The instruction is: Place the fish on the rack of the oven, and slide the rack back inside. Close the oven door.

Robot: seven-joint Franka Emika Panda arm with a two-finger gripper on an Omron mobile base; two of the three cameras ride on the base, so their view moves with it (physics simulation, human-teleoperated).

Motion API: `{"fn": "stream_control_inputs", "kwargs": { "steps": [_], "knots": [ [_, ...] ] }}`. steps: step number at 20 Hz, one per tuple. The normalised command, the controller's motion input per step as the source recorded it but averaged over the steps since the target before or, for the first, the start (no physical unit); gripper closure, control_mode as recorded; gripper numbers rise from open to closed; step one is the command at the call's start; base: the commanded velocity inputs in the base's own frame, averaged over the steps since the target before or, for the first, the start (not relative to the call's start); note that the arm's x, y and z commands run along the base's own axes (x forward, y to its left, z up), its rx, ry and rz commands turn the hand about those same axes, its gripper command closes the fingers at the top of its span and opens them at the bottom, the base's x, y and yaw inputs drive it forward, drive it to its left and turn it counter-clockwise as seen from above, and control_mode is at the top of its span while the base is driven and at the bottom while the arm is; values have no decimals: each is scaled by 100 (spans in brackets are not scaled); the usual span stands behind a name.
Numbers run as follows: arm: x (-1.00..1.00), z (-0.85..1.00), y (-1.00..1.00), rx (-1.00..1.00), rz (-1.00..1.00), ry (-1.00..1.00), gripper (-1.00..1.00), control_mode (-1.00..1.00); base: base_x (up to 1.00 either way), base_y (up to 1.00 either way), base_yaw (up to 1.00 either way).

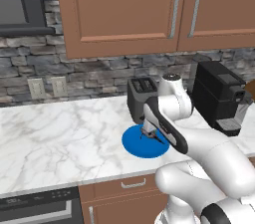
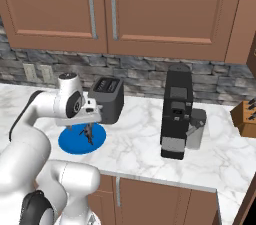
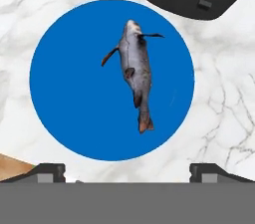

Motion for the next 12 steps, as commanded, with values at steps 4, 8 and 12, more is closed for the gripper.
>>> {"fn": "stream_control_inputs", "kwargs": {
  "steps": [4,8,12],
  "knots": [
    [28,-39,0,-4,0,-3,-100,-100,0,0,0],
    [30,-33,0,-1,0,0,-100,-100,0,0,0],
    [27,-23,3,0,0,0,-100,-100,0,0,0]
  ]
}}
